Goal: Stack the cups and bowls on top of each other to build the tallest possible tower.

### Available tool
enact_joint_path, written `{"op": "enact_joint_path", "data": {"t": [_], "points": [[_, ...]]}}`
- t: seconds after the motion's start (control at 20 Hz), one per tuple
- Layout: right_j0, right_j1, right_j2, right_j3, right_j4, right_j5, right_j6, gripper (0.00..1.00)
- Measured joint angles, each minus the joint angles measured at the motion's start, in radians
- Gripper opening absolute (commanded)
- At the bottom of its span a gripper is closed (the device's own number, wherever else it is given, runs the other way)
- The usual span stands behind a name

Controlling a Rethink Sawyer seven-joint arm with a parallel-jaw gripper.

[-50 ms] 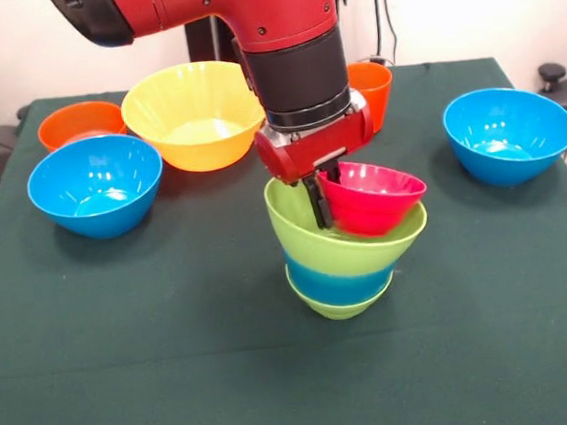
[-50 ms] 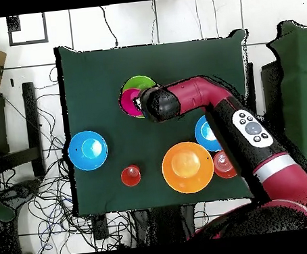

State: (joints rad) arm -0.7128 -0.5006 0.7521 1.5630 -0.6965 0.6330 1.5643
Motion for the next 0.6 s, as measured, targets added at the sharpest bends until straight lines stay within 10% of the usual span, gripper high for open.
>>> {"op": "enact_joint_path", "data": {"t": [0.6], "points": [[0.014,0.0,-0.015,-0.04,-0.005,0.0,0.0,0.0]]}}
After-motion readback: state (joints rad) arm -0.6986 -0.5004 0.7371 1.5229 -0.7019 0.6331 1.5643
